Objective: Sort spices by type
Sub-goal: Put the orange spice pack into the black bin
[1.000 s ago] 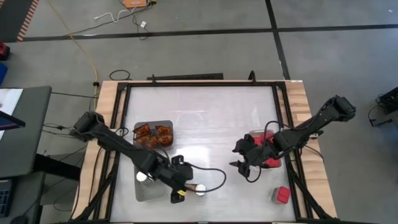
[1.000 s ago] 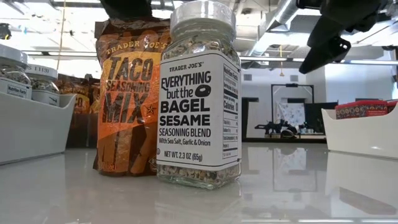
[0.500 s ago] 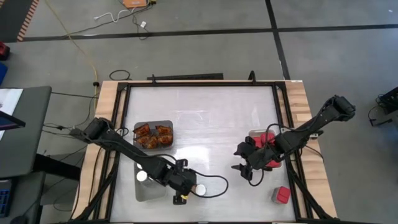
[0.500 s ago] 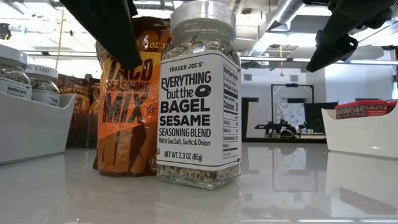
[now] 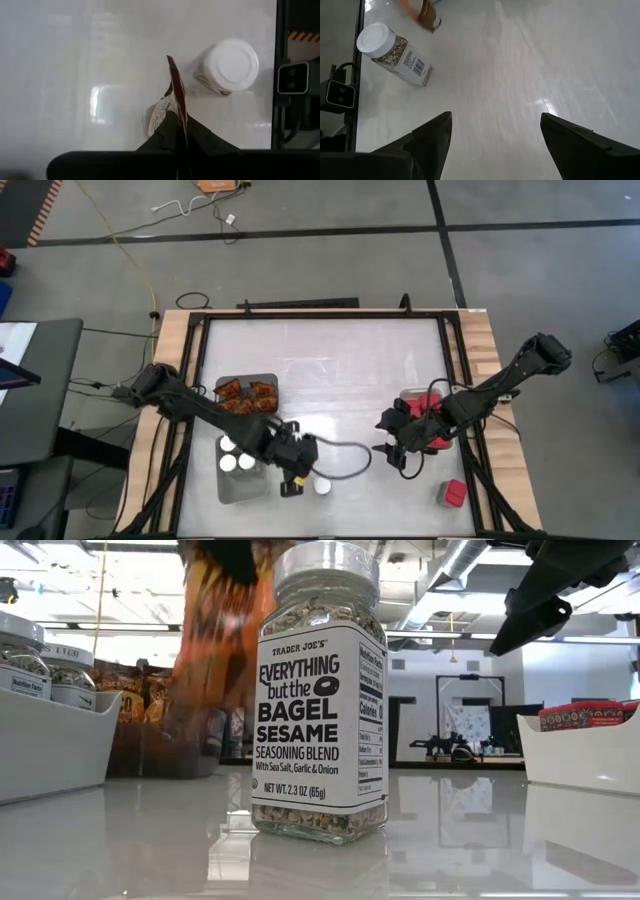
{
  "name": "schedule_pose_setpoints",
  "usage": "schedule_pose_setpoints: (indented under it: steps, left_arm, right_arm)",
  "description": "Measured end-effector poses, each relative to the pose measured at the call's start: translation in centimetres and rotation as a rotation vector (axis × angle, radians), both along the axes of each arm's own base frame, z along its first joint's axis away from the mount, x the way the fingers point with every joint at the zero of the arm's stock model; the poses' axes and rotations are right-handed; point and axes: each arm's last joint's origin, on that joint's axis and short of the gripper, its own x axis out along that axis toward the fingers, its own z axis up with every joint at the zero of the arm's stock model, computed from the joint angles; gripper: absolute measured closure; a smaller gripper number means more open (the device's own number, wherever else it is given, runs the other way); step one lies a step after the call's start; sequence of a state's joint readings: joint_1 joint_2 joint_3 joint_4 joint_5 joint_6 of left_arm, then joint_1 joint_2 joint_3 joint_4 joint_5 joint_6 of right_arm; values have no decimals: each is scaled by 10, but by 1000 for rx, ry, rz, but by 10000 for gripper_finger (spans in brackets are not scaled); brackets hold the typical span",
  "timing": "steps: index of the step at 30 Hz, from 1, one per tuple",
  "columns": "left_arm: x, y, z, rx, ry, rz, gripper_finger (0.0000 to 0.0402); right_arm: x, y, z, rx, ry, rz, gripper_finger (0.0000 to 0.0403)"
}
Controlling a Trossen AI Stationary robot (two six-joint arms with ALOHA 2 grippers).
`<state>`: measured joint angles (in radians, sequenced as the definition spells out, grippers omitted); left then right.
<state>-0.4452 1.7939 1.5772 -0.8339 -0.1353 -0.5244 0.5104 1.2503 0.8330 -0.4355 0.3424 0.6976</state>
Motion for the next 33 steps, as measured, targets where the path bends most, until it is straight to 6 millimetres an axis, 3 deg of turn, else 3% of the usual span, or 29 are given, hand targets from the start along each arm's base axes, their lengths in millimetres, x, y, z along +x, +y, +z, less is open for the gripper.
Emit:
schedule_pose_setpoints:
  steps: [7, 11, 23, 27, 33]
  left_arm:
    - [-39, 41, 56, 36, -124, 97, 401]
    - [-71, 63, 66, 43, -136, 177, 401]
    - [-140, 112, 21, 49, -70, 341, 401]
    - [-151, 127, 9, 75, -66, 339, 402]
    - [-147, 138, -19, 88, -77, 242, 401]
  right_arm:
    - [3, -7, 0, -16, 2, -15, 74]
    - [4, -8, 0, -21, 6, -19, 74]
    - [8, -19, 0, 2, 6, -87, 74]
    - [11, -25, 0, 4, 6, -116, 74]
    - [13, -33, -1, 4, 9, -147, 74]
